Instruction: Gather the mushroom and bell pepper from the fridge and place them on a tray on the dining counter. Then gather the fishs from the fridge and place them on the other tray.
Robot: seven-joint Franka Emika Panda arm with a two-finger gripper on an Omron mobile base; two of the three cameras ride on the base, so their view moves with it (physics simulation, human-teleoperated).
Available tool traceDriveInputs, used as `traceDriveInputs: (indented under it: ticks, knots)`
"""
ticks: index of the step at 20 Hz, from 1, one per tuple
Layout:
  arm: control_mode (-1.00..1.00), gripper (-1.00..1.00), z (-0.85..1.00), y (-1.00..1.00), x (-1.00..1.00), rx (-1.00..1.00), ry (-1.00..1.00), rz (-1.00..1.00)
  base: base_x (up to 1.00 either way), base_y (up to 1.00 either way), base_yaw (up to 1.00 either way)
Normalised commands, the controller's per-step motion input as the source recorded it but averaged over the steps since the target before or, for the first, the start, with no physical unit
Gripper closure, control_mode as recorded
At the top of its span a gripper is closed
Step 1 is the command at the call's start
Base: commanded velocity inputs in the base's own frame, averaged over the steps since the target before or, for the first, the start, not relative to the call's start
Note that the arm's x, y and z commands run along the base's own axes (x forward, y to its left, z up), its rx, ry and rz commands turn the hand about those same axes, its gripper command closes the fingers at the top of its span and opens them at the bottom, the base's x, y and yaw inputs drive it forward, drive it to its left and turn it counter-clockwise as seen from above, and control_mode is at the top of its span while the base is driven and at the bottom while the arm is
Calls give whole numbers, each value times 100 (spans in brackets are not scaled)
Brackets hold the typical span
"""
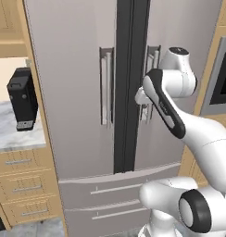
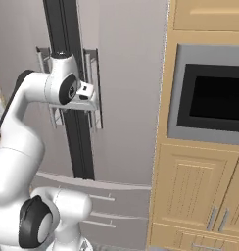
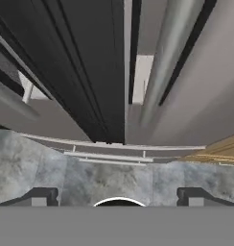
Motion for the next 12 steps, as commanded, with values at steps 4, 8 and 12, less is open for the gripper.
traceDriveInputs:
  ticks: [4,8,12]
  knots:
    - [100,-100,0,0,0,0,0,0,-16,77,-2]
    - [100,-100,0,0,0,0,0,0,5,38,-1]
    - [100,-100,0,0,0,0,0,0,7,-8,0]
